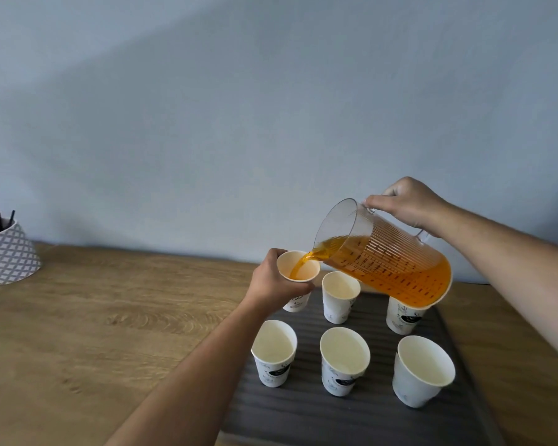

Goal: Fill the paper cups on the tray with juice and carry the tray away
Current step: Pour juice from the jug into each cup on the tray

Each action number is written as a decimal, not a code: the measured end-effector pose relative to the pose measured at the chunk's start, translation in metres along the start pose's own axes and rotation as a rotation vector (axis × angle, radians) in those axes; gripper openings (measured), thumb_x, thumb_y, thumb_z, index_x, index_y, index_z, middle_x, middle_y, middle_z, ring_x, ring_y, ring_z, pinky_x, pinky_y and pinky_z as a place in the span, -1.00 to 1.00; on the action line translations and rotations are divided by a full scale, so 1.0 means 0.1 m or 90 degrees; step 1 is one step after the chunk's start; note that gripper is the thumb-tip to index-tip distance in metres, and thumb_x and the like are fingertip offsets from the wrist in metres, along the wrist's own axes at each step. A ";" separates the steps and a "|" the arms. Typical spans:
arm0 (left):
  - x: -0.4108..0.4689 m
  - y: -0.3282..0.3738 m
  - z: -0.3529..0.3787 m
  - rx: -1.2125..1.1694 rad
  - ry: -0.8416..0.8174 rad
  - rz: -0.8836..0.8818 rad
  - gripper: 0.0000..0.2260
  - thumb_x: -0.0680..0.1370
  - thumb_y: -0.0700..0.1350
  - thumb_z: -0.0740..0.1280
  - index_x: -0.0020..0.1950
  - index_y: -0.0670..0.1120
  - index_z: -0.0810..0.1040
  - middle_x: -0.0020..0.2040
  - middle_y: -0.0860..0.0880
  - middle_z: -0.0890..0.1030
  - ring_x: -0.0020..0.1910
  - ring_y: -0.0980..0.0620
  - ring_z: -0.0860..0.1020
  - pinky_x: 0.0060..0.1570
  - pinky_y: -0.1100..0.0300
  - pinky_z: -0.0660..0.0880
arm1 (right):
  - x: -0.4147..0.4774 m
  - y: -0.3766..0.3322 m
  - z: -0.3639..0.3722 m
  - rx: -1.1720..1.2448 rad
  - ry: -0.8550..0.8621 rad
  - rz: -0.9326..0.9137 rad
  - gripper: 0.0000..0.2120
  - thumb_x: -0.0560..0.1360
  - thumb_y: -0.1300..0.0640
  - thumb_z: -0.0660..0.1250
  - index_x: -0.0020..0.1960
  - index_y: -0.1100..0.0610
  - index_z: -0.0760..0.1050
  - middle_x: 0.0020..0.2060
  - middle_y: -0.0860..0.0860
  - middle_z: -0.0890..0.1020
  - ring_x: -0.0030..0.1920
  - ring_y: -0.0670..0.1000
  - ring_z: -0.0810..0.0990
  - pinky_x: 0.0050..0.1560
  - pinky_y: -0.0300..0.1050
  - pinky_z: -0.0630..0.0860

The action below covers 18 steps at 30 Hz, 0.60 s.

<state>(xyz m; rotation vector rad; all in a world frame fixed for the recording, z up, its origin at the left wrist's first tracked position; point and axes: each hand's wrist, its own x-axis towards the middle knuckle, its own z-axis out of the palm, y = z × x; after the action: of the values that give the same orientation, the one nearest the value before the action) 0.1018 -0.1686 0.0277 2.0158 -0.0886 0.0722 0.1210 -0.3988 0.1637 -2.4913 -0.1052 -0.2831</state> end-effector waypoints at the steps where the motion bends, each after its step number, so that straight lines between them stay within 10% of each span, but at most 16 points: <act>1: 0.00 0.00 0.00 0.000 -0.001 0.000 -0.37 0.24 -0.02 0.59 0.22 -0.01 0.40 0.10 0.03 0.55 0.09 0.03 0.53 -0.05 0.18 0.45 | 0.00 0.00 0.00 0.000 0.001 0.000 -0.48 0.42 -0.07 0.38 -0.54 0.06 0.18 -0.60 -0.04 0.19 -0.58 -0.04 0.14 -0.37 -0.14 0.24; 18: 0.01 -0.06 0.02 0.010 0.004 -0.005 -0.38 0.25 -0.03 0.58 0.23 -0.01 0.40 0.10 0.03 0.55 0.09 0.03 0.53 -0.06 0.19 0.44 | -0.02 0.00 0.02 -0.004 0.005 0.003 -0.49 0.42 -0.06 0.39 -0.53 0.07 0.19 -0.60 -0.05 0.20 -0.57 -0.05 0.15 -0.40 -0.16 0.21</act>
<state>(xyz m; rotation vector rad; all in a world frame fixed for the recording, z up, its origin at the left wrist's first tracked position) 0.1035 -0.1681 0.0219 2.0307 -0.0754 0.0748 0.1194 -0.3980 0.1618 -2.4955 -0.0952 -0.2918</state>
